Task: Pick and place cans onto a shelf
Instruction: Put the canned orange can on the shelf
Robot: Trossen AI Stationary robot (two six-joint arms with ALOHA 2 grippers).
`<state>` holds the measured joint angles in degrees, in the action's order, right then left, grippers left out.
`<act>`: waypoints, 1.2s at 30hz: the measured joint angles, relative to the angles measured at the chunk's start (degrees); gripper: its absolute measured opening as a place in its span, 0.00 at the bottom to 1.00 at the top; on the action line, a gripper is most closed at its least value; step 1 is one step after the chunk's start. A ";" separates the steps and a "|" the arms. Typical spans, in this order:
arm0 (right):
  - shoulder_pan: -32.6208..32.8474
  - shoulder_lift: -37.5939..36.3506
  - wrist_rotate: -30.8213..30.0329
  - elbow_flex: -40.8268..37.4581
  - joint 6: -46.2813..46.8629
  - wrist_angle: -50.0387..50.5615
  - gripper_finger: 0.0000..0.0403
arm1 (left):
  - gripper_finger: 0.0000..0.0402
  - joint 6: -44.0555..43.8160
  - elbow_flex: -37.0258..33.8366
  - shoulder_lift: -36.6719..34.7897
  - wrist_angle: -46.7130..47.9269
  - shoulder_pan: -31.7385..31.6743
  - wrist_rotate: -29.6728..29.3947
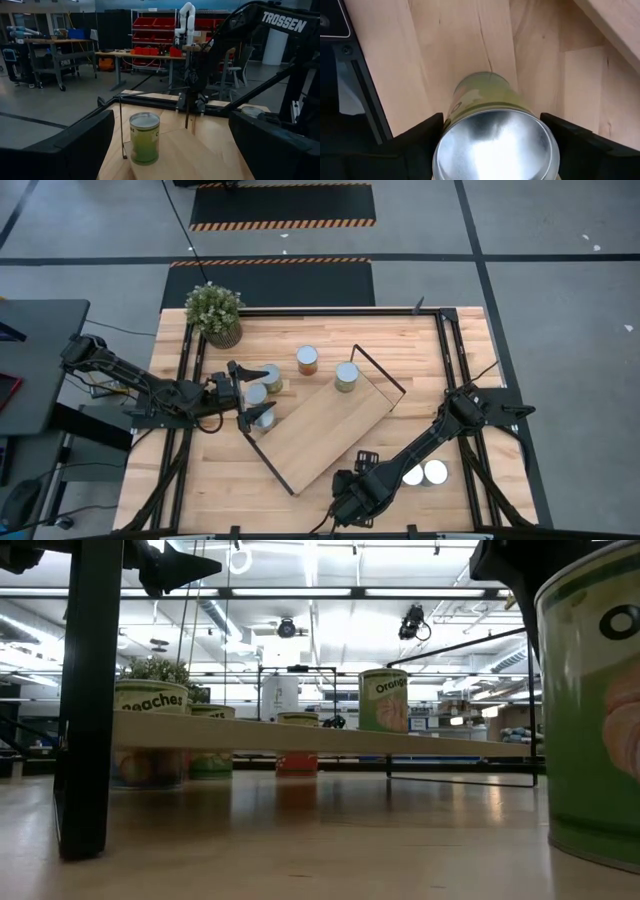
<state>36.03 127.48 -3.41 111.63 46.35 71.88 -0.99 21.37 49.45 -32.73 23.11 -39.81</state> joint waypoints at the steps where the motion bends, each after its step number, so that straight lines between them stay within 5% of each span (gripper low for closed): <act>1: 0.00 -0.02 -0.06 0.00 -0.12 -0.01 0.79 | 1.00 -0.09 0.00 0.00 0.02 0.00 0.00; 10: -1.78 -0.02 -2.51 2.77 -6.99 1.36 0.80 | 1.00 -1.39 0.00 0.00 0.02 -0.10 0.00; 15: -3.50 -0.02 -3.13 8.23 -11.11 11.16 0.80 | 1.00 -1.56 0.00 0.02 0.33 -0.02 0.00; 23: -6.57 -2.00 -8.48 12.50 -26.71 17.91 0.80 | 1.00 -4.41 0.00 0.02 1.50 0.00 0.02; 36: -13.45 -11.88 -13.08 -1.04 -37.24 17.07 0.80 | 1.00 -7.55 0.00 0.02 4.74 0.01 0.02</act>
<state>22.58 115.60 -16.50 110.60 9.11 88.94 -8.54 21.37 49.47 -27.99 23.12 -39.79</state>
